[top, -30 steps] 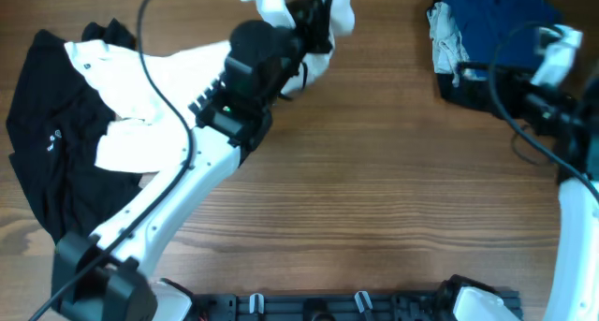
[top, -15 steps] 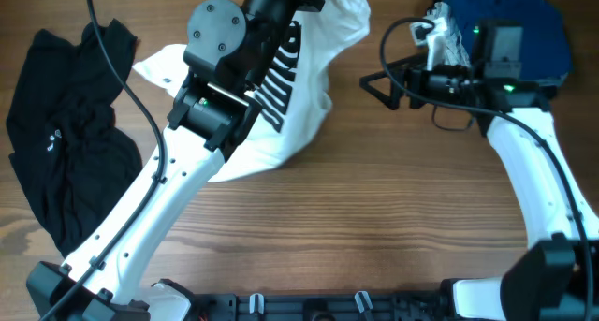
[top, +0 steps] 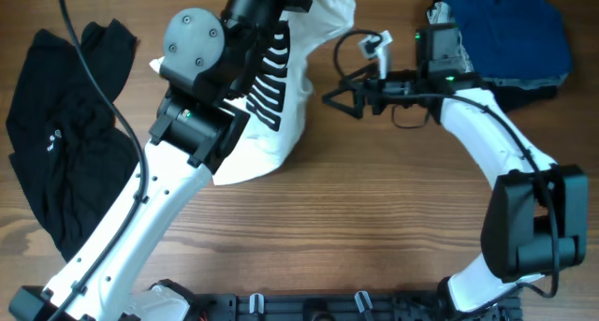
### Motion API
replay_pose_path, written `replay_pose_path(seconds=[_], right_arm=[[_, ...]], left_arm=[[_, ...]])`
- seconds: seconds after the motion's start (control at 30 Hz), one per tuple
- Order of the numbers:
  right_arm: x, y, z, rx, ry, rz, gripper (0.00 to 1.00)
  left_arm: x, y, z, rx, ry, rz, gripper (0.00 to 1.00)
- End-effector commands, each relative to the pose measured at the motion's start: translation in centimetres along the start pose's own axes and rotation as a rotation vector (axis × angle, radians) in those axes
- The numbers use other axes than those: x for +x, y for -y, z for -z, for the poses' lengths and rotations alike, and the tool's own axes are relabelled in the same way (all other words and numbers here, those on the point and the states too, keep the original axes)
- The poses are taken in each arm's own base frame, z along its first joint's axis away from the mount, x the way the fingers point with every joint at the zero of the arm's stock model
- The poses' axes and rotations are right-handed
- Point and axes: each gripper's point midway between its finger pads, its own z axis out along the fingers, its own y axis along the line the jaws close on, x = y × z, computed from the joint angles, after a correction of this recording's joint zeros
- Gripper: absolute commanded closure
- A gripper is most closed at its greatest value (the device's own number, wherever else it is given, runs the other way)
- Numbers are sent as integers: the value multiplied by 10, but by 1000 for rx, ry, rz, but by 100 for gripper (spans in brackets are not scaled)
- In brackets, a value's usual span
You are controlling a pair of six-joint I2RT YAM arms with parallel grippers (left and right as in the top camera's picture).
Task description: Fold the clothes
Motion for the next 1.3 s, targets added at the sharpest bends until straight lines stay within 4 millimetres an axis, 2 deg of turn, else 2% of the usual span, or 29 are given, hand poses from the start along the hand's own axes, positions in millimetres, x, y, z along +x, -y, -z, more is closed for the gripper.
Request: replay_pose_path(seconds=[0.0,0.17,0.3,0.43,0.6,0.77,0.87,0.97,1.07,1.13,1.17,1.27], right_arm=[[9,-16,-22,-89,-12,46,6],[-1,-1,-34,15,20,53,6],[-3,0,-44,4,30,76,6],[5,0,-60,-16,13,78,6],[20,14,-85,7,-10,33,7],[9,2,-94,-73,33,41,8],[3,-11,-102,-101,52,59,12],[2,-20,-108,-121,51,57,23],[-1,-35,-108,-195,53,49,46],[-4,-39,-104,-219,53,29,79],[-5,-39,-102,-221,54,25,90],[-9,-33,-91,-203,63,-9,95]], left_arm=[[-26,11,6,10,57,-22,96],[-28,14,9,14,51,-21,96],[-36,21,14,24,64,-19,96],[-45,26,20,34,78,-18,96],[-50,30,24,41,87,-16,96],[-51,30,27,32,76,-17,96],[-51,30,27,32,76,-18,96],[-51,30,27,32,76,-18,96],[-49,28,27,24,70,-19,96],[-51,21,26,3,70,-27,96],[-52,17,26,-6,71,-30,96],[-55,7,26,-32,71,-40,96]])
